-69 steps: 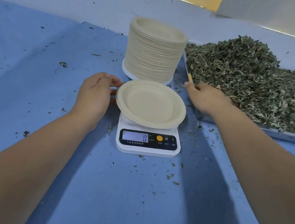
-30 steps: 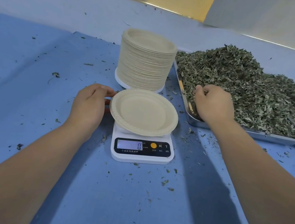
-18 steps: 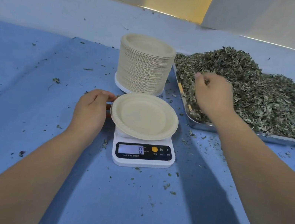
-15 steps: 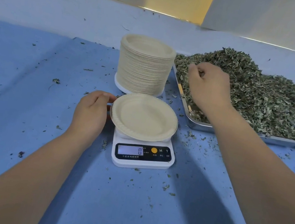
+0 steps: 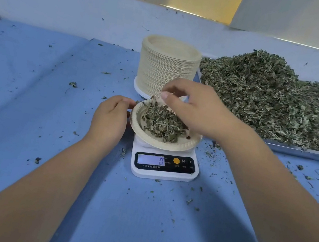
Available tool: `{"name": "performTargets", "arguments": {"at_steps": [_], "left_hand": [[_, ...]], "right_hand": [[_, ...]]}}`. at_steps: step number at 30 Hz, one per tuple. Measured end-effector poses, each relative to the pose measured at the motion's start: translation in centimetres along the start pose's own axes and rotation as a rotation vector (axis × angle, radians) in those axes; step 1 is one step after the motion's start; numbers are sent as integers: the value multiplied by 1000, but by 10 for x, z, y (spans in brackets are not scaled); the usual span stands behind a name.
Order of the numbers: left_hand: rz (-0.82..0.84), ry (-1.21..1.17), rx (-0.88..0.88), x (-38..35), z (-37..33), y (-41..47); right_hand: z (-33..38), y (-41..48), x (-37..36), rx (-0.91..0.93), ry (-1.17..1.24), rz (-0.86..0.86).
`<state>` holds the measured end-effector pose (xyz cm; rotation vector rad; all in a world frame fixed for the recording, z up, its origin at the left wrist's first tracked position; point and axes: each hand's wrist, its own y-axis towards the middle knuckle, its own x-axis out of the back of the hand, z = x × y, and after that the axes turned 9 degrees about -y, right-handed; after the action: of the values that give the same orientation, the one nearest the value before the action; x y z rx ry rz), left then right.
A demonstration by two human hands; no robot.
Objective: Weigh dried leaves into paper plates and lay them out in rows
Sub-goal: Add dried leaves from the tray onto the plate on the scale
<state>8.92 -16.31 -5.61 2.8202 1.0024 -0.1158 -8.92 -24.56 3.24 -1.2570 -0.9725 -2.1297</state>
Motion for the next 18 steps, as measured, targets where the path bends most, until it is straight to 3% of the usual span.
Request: {"name": "performTargets", "arguments": {"at_steps": [7, 10, 13, 18], "left_hand": [[1, 39, -39, -1, -4, -4], [118, 119, -156, -3, -6, -12], [257, 362, -328, -4, -7, -17], [395, 408, -409, -9, -9, -26]], "right_hand": [[-23, -27, -6, -13, 41, -43], [-21, -38, -19, 79, -7, -10], [-26, -41, -27, 143, -176, -120], [-33, -49, -38, -126, -7, -301]]}}
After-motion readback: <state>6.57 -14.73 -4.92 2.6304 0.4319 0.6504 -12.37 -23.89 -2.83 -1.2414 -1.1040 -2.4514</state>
